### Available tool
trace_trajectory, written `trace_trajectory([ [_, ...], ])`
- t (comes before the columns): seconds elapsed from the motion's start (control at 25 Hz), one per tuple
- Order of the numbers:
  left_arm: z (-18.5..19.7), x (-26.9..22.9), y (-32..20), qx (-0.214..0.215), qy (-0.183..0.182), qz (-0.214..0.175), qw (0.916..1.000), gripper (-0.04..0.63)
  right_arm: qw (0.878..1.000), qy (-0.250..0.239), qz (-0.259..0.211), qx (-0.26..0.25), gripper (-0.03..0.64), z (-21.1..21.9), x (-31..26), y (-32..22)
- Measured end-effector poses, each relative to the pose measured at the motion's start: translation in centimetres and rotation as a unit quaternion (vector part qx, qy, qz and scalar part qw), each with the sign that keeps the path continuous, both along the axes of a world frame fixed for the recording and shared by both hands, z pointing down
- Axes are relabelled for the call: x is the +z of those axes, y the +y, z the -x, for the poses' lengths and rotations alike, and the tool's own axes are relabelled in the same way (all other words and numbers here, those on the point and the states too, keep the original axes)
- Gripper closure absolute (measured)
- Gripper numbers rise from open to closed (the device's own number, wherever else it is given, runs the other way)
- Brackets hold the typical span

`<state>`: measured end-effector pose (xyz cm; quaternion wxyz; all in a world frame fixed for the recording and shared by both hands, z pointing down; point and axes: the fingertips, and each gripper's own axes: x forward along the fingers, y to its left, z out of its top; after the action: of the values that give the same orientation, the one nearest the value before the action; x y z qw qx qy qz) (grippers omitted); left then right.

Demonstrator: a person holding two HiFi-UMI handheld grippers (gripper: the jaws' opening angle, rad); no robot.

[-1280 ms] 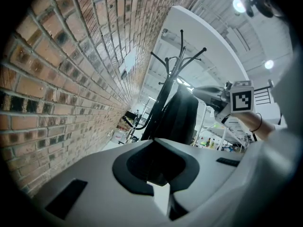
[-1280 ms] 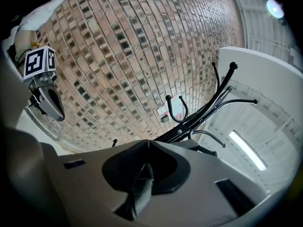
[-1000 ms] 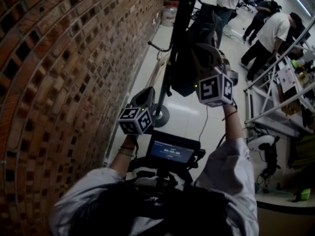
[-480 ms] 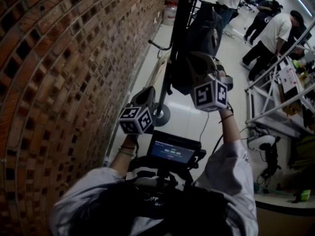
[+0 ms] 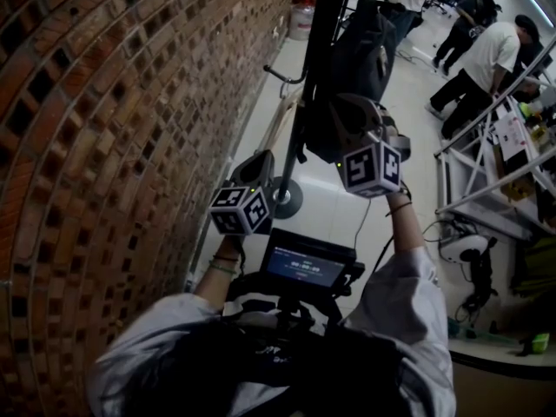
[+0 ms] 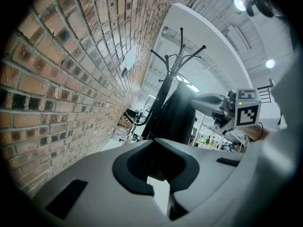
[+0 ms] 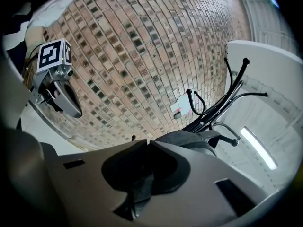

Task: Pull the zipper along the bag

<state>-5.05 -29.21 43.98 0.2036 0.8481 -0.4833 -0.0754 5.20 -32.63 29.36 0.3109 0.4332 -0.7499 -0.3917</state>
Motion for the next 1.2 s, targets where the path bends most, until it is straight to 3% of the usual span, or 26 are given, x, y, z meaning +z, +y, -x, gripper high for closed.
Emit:
trace_trajectory([
  [1.2, -0.2, 0.1, 0.2, 0.003, -0.006, 0.001, 1.0, 0.588, 0.999, -0.004, 0.039, -0.003, 0.591, -0.1, 4.2, 0.4],
])
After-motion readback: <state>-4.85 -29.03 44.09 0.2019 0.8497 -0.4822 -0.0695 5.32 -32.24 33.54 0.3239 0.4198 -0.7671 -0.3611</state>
